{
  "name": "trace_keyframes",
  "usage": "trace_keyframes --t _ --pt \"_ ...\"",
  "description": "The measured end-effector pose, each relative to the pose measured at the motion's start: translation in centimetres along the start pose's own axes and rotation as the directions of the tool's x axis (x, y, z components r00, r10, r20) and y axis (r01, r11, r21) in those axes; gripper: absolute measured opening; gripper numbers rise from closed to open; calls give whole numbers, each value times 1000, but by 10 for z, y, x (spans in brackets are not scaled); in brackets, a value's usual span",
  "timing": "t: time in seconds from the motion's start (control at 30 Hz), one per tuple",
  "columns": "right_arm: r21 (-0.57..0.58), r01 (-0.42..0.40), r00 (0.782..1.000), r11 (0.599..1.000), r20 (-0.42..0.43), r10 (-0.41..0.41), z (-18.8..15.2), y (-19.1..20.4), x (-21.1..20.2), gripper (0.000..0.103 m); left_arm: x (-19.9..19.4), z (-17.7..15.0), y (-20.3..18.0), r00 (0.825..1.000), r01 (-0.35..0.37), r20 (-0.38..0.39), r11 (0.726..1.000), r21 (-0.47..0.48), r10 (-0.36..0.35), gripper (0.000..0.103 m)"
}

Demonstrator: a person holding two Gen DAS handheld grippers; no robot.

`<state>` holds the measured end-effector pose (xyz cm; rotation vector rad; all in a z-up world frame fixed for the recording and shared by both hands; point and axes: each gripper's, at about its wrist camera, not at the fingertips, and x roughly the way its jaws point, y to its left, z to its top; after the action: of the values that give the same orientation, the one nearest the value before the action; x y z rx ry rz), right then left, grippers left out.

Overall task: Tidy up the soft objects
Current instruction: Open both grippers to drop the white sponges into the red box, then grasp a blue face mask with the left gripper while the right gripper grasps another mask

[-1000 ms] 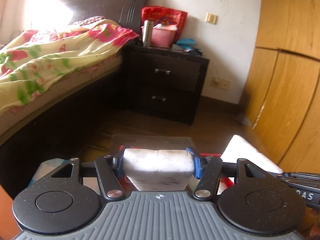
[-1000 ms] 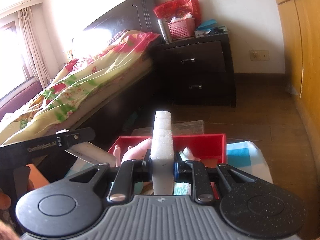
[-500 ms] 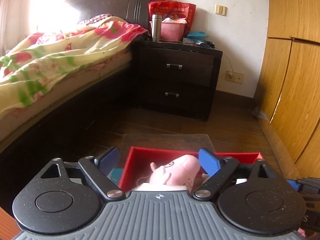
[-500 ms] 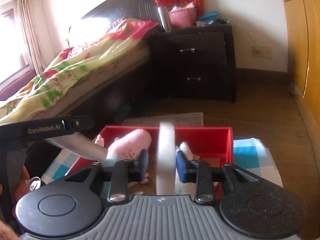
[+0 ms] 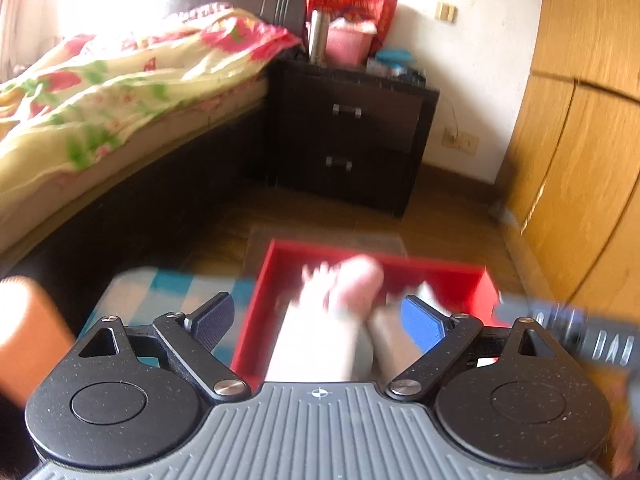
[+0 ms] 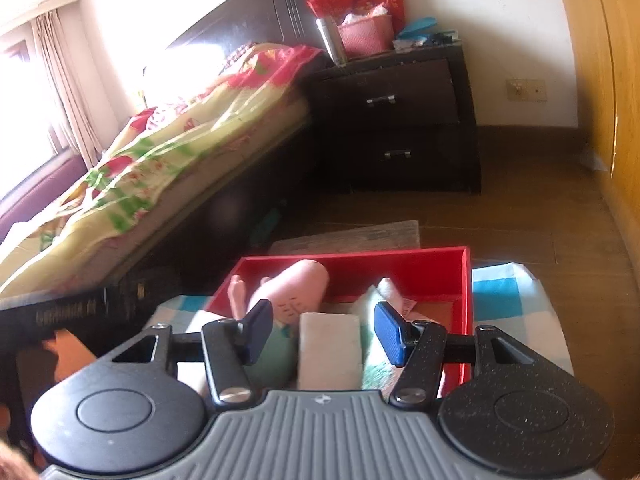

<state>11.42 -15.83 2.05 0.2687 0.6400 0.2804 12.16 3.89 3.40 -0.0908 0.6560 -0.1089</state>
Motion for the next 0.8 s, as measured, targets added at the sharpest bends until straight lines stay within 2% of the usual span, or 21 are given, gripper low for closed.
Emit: trace_keyframes --t 0.13,0.23,0.33,0.43,0.63,0.7,0.8 --pt "-4 -10 1000 1000 19 10 -3 5 -29 34 -19 -26 0 997 52 -56 998 -32 -54 88" --pt "-8 -7 1000 1000 10 7 -10 5 -47 34 -18 -39 0 985 117 -121 991 -60 -124 88" --pt "-1 -14 1000 1000 -5 14 -17 4 -59 34 -2 -42 1 980 95 -169 993 -66 -105 88" --pt "-11 -16 1000 1000 -12 16 -22 1 -64 34 18 -39 10 972 109 -192 986 -127 -132 87" --pt "21 -17 999 1000 -39 17 -22 -10 -55 34 53 -24 13 970 99 -204 981 -165 -132 90" --pt "28 -15 999 1000 -44 16 -21 -13 -52 34 56 -17 8 978 98 -171 985 -140 -122 90" --pt "35 -9 999 999 -38 10 -19 -15 -51 34 53 -3 2 978 147 -127 978 -145 -165 88"
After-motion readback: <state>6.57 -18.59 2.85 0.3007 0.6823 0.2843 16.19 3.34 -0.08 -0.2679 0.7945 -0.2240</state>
